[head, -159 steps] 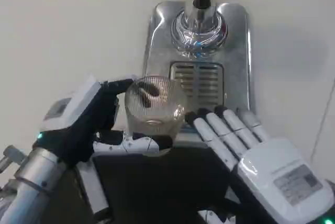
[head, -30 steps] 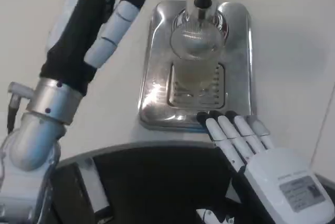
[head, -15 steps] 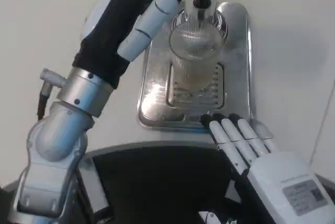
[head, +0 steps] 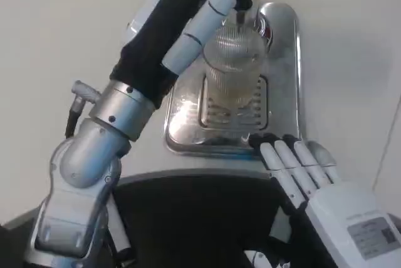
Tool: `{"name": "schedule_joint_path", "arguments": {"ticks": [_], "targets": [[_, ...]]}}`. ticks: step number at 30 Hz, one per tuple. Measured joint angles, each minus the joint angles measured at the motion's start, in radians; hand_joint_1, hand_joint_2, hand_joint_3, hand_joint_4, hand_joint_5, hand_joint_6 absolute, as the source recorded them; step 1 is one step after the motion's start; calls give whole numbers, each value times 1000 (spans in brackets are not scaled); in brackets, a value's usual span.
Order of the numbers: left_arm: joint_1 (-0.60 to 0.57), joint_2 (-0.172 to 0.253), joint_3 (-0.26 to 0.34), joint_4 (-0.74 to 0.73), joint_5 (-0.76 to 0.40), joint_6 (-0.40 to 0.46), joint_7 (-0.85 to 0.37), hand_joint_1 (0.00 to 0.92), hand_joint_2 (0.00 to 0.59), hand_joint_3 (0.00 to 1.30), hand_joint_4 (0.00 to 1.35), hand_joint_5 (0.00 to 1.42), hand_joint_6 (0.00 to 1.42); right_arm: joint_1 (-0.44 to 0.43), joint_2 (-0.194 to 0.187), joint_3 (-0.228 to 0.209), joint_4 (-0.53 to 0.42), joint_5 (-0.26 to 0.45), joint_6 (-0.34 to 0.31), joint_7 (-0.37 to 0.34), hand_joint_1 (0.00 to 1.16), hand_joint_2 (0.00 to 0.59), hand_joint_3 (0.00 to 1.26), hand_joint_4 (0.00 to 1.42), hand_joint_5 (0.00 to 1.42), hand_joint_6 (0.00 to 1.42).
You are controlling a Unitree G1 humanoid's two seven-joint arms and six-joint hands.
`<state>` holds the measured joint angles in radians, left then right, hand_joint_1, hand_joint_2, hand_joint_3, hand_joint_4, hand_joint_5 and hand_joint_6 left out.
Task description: Grasp the cup under the faucet to collect the drink, then remove the cup.
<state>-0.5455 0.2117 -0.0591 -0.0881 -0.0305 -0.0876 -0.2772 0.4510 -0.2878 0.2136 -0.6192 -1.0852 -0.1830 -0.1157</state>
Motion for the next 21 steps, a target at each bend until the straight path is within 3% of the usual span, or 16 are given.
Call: {"name": "schedule_joint_path", "arguments": {"ticks": [15, 21], "targets": [[0, 16, -34, -11, 34, 31, -30, 0, 182, 0, 0, 0, 0, -3, 6, 9, 22, 0, 0, -10, 452, 434, 15, 0, 0, 0], [0, 53, -44, -33, 88, 35, -35, 0, 177, 0, 0, 0, 0, -16, 13, 9, 24, 3, 1, -10, 455, 432, 15, 0, 0, 0]]}}
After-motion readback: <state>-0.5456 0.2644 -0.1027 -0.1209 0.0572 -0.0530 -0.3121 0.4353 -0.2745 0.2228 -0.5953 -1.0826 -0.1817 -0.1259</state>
